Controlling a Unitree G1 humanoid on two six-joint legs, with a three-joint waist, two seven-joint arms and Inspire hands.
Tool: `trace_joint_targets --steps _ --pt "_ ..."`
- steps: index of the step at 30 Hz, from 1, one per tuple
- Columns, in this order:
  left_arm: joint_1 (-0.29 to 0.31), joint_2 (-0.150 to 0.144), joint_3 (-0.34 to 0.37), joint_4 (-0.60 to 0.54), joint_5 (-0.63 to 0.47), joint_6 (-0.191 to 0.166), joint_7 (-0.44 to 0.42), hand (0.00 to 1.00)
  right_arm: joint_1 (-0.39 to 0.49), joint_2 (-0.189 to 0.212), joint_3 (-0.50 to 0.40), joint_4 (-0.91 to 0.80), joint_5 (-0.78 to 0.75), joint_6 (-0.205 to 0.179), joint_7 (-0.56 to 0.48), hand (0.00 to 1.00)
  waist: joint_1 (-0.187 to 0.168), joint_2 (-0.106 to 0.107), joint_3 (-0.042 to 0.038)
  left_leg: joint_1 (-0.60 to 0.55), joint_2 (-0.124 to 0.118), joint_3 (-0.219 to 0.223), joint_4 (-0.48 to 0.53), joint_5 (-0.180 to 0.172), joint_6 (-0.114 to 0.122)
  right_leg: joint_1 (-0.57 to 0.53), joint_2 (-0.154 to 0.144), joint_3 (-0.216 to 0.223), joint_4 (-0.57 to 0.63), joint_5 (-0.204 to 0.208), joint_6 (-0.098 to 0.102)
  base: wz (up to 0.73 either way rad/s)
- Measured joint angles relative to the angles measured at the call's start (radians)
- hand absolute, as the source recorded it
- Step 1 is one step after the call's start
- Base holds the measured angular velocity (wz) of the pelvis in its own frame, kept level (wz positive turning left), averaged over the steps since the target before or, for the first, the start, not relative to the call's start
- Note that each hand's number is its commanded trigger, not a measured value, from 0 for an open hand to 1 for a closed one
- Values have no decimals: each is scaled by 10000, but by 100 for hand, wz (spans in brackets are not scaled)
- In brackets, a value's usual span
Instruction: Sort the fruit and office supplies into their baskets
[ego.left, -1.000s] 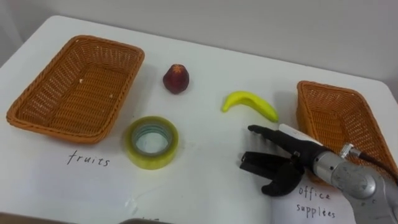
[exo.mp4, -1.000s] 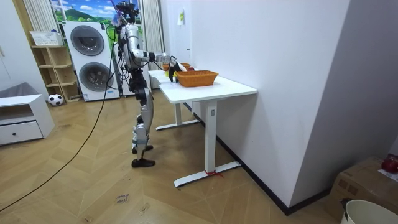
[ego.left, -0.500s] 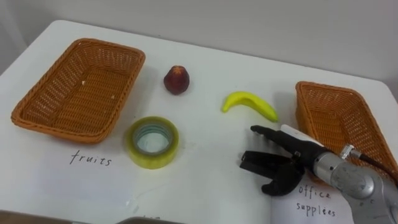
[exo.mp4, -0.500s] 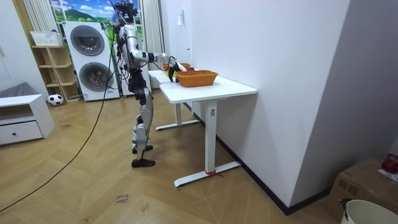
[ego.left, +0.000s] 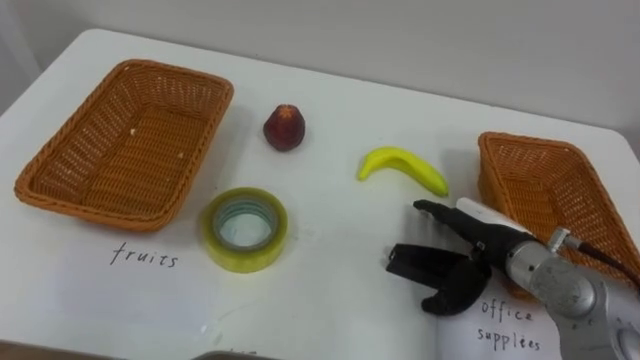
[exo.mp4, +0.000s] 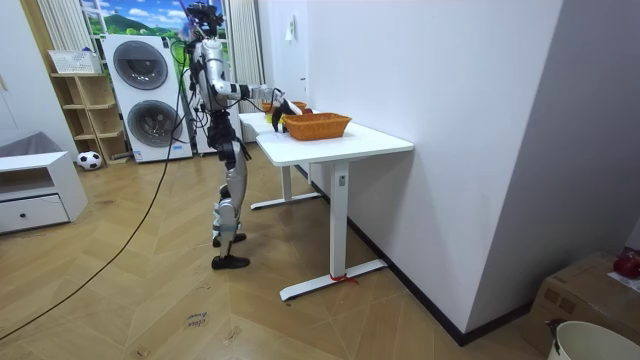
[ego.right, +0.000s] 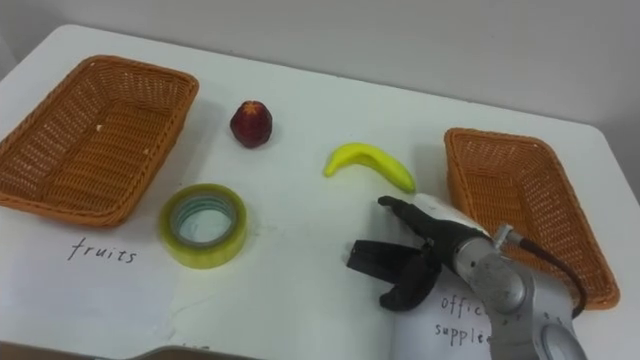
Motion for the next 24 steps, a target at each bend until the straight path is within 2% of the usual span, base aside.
trace_joint_targets --steps 6,8,13,24 --pt "-32 -43 -2 -41 0 1 29 0 -30 58 29 -99 -132 45 95 0 12 -2 -2 2 -5 -11 -59 0 0 -33 6 14 0 0 0 0" --pt "-27 -41 -1 -114 6 1 29 0 -40 96 39 -190 -161 218 171 0 12 -2 -2 6 -3 -6 -94 1 0 -52 8 20 -1 0 0 0" --pt "-33 -22 -13 -300 12 -1 31 0 -114 175 62 -184 -165 238 298 0 -1 -41 14 0 0 -2 -100 1 0 -63 9 23 0 0 0 0" --pt "-32 42 -270 -334 11 2 41 0 -364 174 321 -98 -185 616 453 0 -2 -81 31 -72 -4 6 -94 1 0 -150 12 -7 9 1 -1 0"
